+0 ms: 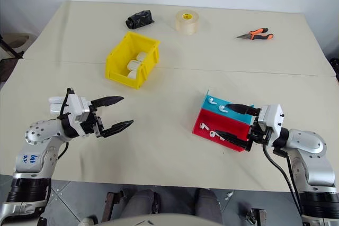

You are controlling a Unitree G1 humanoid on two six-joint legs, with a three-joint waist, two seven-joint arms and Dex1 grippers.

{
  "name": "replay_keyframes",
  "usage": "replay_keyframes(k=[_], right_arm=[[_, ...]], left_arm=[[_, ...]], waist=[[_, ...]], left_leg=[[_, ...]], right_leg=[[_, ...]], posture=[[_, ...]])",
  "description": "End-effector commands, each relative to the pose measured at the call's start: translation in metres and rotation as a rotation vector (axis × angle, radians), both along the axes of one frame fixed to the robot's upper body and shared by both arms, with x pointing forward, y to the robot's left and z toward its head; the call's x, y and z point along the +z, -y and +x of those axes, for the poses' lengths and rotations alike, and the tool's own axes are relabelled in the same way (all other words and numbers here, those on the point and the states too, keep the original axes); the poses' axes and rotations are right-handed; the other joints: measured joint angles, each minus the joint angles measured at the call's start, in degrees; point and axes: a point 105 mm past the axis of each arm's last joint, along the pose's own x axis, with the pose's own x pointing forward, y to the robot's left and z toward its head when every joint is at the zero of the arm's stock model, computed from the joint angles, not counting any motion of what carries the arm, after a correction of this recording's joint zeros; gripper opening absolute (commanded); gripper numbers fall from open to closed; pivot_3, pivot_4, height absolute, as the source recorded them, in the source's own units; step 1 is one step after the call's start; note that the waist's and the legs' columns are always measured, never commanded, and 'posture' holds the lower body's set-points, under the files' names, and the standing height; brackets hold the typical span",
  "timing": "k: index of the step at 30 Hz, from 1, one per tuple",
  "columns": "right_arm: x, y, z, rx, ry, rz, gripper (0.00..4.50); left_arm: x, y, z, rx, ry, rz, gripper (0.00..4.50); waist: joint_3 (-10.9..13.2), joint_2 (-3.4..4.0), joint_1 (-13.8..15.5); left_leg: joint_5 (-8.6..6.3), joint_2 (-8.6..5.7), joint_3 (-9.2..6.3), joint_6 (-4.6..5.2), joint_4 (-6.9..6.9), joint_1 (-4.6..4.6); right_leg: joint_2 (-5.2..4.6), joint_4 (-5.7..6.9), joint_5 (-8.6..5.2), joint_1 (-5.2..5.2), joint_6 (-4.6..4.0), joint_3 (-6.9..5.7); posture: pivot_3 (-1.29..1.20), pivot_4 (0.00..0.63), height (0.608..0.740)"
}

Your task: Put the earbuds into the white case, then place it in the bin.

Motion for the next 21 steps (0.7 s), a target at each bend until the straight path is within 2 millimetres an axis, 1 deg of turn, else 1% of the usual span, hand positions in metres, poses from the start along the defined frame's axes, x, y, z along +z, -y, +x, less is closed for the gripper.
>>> replay_keyframes(k=[1, 5, 10, 14, 15, 17, 21], right_arm=[[0.009, 0.002, -0.001, -0.003, 0.043, 0.001, 4.50], [0.009, 0.001, -0.001, -0.002, 0.042, 0.003, 4.50], [0.008, 0.000, -0.001, 0.002, 0.040, 0.005, 4.50], [0.009, -0.004, -0.001, 0.025, 0.041, 0.009, 4.50], [0.010, -0.008, -0.001, 0.040, 0.039, 0.014, 4.50], [0.013, -0.019, -0.004, 0.100, 0.039, 0.037, 4.50], [0.019, -0.037, -0.009, 0.189, 0.055, 0.080, 4.50]], left_arm=[[0.006, 0.003, -0.001, 0.002, 0.051, 0.052, 4.46], [0.011, 0.005, -0.003, -0.021, 0.050, 0.002, 4.46], [0.012, 0.004, -0.004, -0.024, 0.055, -0.006, 4.46], [0.017, -0.003, -0.004, 0.008, 0.054, -0.039, 4.46], [0.020, -0.007, -0.005, 0.032, 0.051, -0.062, 4.46], [0.026, -0.024, -0.009, 0.120, 0.056, -0.111, 4.46], [0.033, -0.055, -0.024, 0.287, 0.055, -0.128, 4.46]], waist=[[0.0, 0.00, 0.0], [0.0, 0.00, 0.0], [0.0, 0.00, 0.0], [0.0, 0.00, 0.0], [0.0, 0.00, 0.0], [0.0, 0.00, -0.3], [0.0, 0.01, -0.9]], left_leg=[[0.00, 0.00, 0.00, 0.00, 0.00, 0.00], [0.00, 0.00, 0.00, 0.00, 0.00, 0.00], [0.00, 0.00, 0.00, 0.00, 0.00, 0.00], [0.00, 0.00, 0.00, 0.00, 0.00, 0.00], [0.00, 0.00, 0.00, 0.00, 0.00, 0.00], [0.00, 0.01, 0.00, 0.00, 0.00, 0.01], [0.00, 0.08, -0.02, 0.00, -0.04, 0.02]], right_leg=[[0.00, 0.00, 0.00, 0.00, 0.00, 0.00], [0.00, 0.00, 0.00, 0.00, 0.00, 0.00], [0.00, 0.00, 0.00, 0.00, 0.00, 0.00], [0.00, 0.00, 0.00, 0.00, 0.00, 0.00], [0.00, 0.00, 0.00, 0.00, 0.00, 0.00], [0.00, 0.00, 0.00, -0.01, 0.00, 0.01], [0.02, 0.02, 0.00, -0.02, 0.00, 0.00]], posture=[[0.00, 0.150, 0.740], [0.00, 0.150, 0.740], [0.00, 0.150, 0.740], [0.00, 0.150, 0.740], [0.00, 0.150, 0.740], [0.00, 0.150, 0.740], [0.00, 0.150, 0.740]])
